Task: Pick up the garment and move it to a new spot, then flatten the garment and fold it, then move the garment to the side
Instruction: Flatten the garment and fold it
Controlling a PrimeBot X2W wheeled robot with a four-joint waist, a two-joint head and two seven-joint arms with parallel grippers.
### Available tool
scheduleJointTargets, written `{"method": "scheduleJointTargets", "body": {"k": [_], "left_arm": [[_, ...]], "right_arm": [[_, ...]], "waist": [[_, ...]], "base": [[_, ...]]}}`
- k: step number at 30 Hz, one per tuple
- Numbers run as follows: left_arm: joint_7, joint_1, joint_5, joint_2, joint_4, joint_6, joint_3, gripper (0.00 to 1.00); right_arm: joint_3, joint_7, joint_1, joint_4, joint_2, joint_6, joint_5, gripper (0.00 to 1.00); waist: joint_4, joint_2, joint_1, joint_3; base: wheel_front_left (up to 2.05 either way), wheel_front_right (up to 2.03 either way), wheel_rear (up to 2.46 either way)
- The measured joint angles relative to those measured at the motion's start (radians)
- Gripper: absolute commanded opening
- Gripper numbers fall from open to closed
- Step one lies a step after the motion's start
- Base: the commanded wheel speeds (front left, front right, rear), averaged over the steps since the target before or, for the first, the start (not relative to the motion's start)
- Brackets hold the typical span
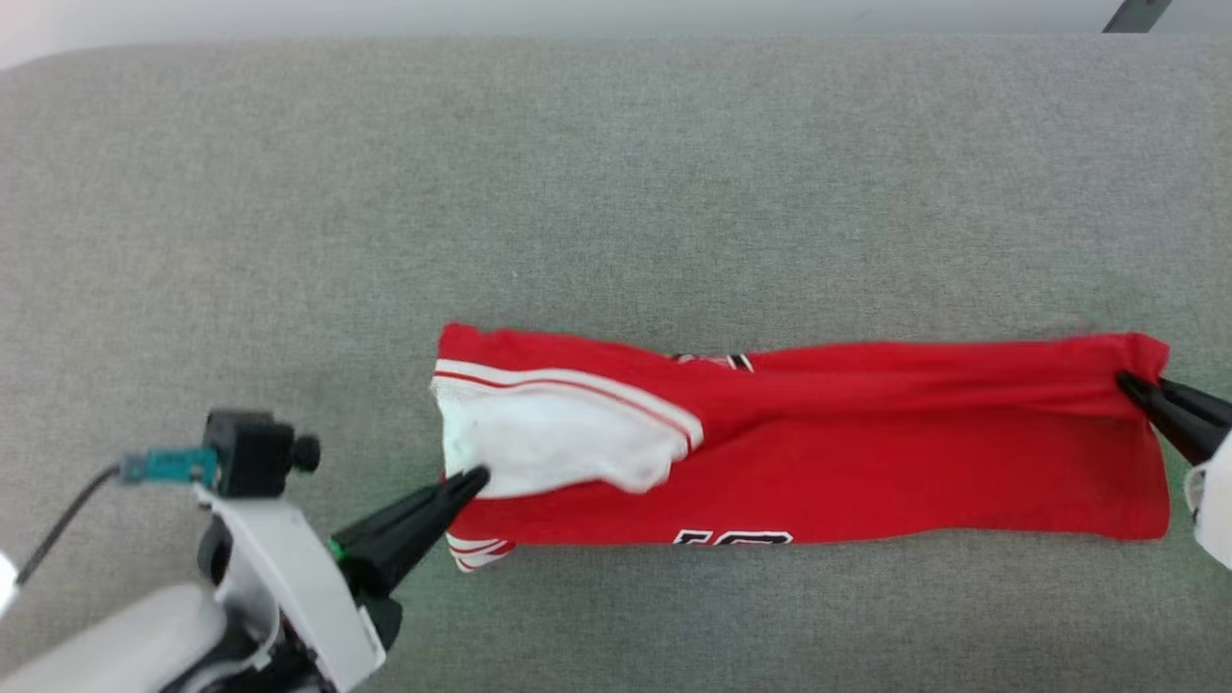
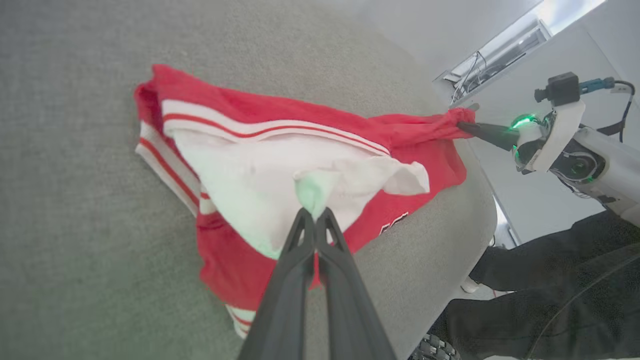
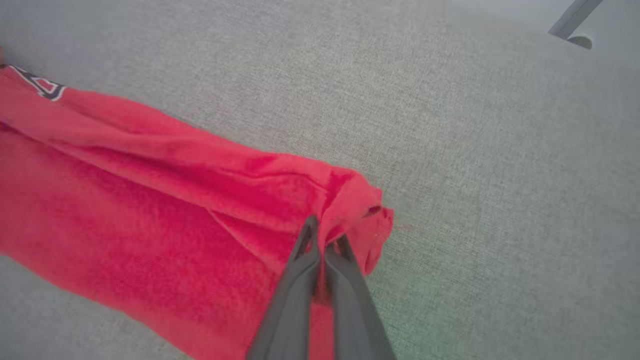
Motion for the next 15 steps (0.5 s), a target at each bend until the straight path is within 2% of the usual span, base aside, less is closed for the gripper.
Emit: {"method": "scheduleJointTargets", "body": {"k": [3, 10, 11, 12, 13, 14, 15], "left_arm": [[-0.027, 0.046, -0.028, -0.006, 0.004, 0.004, -0.008, 0.00], [-0.048, 0.076, 0.013, -0.086, 0.133, 0.017, -0.051, 0.00], [-0.061, 0.076, 0.012, -0.096, 0.151, 0.017, -0.046, 0.06], [-0.073, 0.075, 0.009, -0.107, 0.160, 0.016, -0.040, 0.28], [-0.084, 0.074, 0.009, -0.120, 0.169, 0.015, -0.037, 0.44], [-0.093, 0.073, 0.014, -0.130, 0.176, 0.014, -0.036, 0.78], [-0.104, 0.073, 0.016, -0.139, 0.184, 0.014, -0.034, 0.99]], "right_arm": [[-0.046, -0.019, 0.043, 0.020, 0.012, 0.000, -0.021, 0.00], [-0.080, -0.051, 0.085, 0.093, 0.112, 0.000, -0.100, 0.00], [-0.089, -0.057, 0.086, 0.103, 0.124, 0.000, -0.114, 0.18], [-0.102, -0.064, 0.087, 0.114, 0.134, 0.000, -0.125, 0.39], [-0.114, -0.068, 0.087, 0.120, 0.142, 0.000, -0.132, 0.58], [-0.124, -0.068, 0.088, 0.123, 0.149, 0.000, -0.136, 1.00], [-0.132, -0.067, 0.090, 0.123, 0.156, 0.000, -0.138, 1.00]], "waist": [[0.003, 0.0000, 0.0000, 0.005], [0.002, 0.0000, 0.0000, 0.007], [0.000, 0.0000, 0.0000, 0.007], [-0.001, 0.0000, 0.0000, 0.006], [-0.002, 0.0000, 0.0000, 0.004], [-0.003, 0.0001, 0.0000, 0.002], [-0.003, 0.0000, 0.0000, 0.000]], "base": [[0.00, 0.00, 0.00], [0.00, 0.00, 0.00], [0.00, 0.00, 0.00], [0.00, 0.00, 0.00], [0.00, 0.00, 0.00], [0.00, 0.00, 0.00], [0.00, 0.00, 0.00]]}}
